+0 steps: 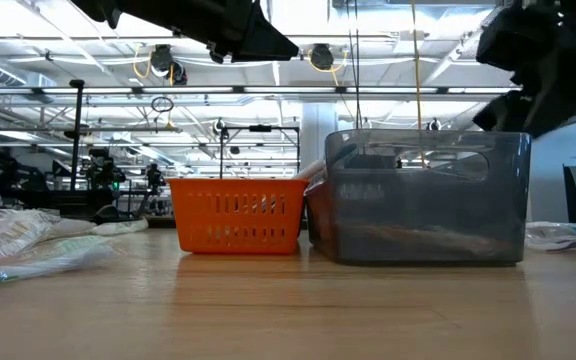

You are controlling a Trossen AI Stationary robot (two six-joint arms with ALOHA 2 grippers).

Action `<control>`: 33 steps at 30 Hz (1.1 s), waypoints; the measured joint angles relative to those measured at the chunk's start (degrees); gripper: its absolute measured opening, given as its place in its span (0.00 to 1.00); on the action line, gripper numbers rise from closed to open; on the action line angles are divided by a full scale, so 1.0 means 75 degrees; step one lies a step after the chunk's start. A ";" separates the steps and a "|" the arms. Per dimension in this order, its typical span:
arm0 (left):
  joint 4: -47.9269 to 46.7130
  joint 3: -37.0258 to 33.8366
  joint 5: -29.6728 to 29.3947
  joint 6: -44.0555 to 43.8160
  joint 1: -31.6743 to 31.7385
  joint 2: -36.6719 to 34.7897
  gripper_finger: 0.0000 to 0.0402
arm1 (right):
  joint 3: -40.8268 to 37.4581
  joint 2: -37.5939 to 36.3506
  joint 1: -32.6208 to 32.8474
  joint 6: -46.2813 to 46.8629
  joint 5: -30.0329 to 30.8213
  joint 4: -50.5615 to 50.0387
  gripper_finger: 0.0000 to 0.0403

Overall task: Pick & Place Toothbrushes
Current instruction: Put the violet toothbrush into the black bin

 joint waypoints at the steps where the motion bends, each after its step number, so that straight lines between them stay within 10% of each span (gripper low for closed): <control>1: 0.0000 0.0000 0.0000 0.0000 0.0000 0.0000 0.32 | 0.0000 0.0092 0.0079 0.0023 0.0119 -0.0079 0.41; 33: 0.0003 0.0000 -0.0002 0.0003 0.0000 0.0000 0.32 | 0.0031 0.2993 0.0449 -0.0067 0.0981 -0.0173 0.40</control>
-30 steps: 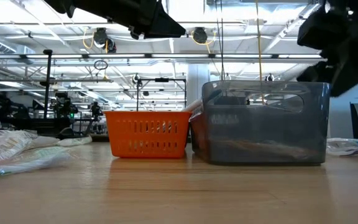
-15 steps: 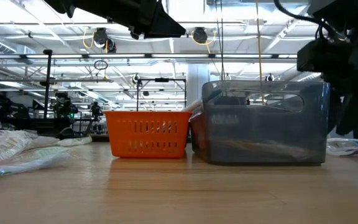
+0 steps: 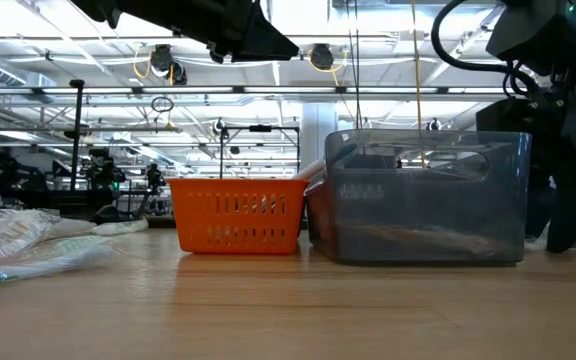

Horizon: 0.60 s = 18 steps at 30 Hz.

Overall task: Pick & Place Toothbrushes
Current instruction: Put the violet toothbrush into the black bin

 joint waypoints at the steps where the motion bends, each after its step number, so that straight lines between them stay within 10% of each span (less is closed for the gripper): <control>1: 0.0000 0.0000 0.0000 0.0000 0.0000 0.0000 0.32 | 0.0001 0.0040 0.0000 0.0001 0.0004 0.0000 0.38; 10: -0.0002 0.0000 0.0001 0.0000 0.0000 0.0000 0.32 | -0.0016 -0.0086 -0.0006 -0.0003 0.0028 -0.0048 0.04; 18: -0.0003 0.0000 0.0000 0.0000 0.0000 0.0000 0.32 | 0.0027 -0.0662 0.0000 0.0090 -0.0057 -0.0334 0.01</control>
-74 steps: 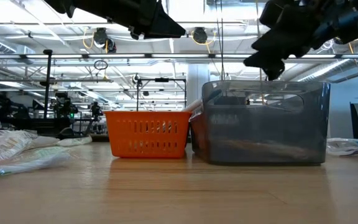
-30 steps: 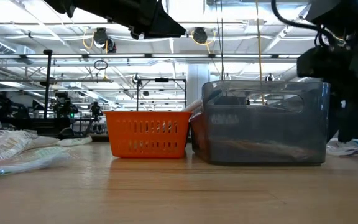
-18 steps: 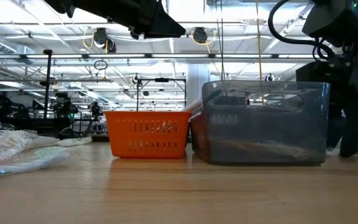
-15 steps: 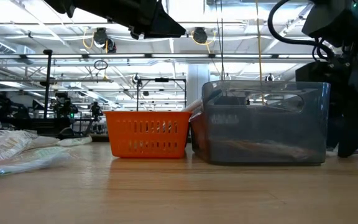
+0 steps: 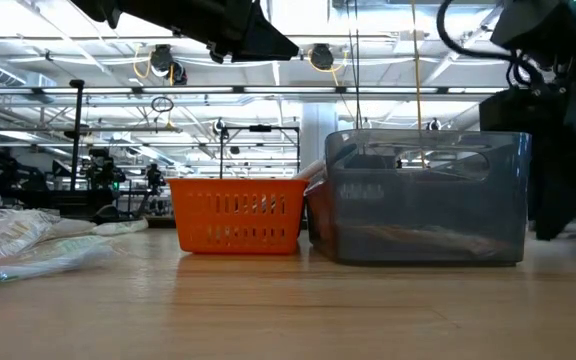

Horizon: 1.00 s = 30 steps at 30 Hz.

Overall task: Pick & Place Toothbrushes
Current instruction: Put the violet toothbrush into the black bin

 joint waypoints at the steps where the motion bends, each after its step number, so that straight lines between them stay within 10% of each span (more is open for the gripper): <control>1: 0.0000 0.0000 0.0000 0.0000 0.0000 0.0000 0.32 | 0.0030 -0.0119 0.0000 -0.0001 0.0072 -0.0004 0.01; 18: 0.0004 0.0000 0.0001 0.0000 0.0000 0.0000 0.32 | 0.1131 -0.2236 0.0000 -0.0605 0.1821 -0.0982 0.01; 30: 0.0370 0.0000 0.0338 -0.0204 -0.0003 0.0000 0.32 | 0.1233 -0.2692 -0.0017 -0.2024 0.2857 0.1111 0.01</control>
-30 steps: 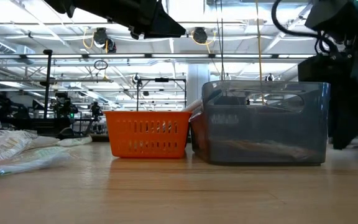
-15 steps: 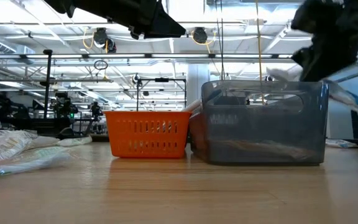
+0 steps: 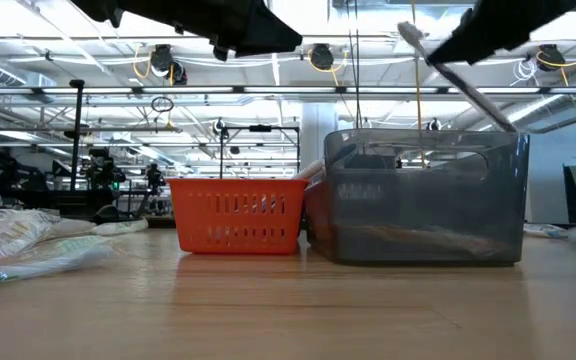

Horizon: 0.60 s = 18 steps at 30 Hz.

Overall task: Pick & Place Toothbrushes
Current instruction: Put the violet toothbrush into the black bin

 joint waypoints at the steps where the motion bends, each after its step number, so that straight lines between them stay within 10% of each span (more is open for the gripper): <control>1: 0.0045 0.0000 0.0003 0.0000 0.0000 0.0000 0.32 | 0.0000 0.0000 0.0000 -0.0139 0.0106 0.0234 0.01; 18: 0.0749 0.0000 0.0945 -0.0362 -0.0003 0.0000 0.32 | 0.0000 0.0492 -0.0154 -0.2654 0.0245 0.4793 0.00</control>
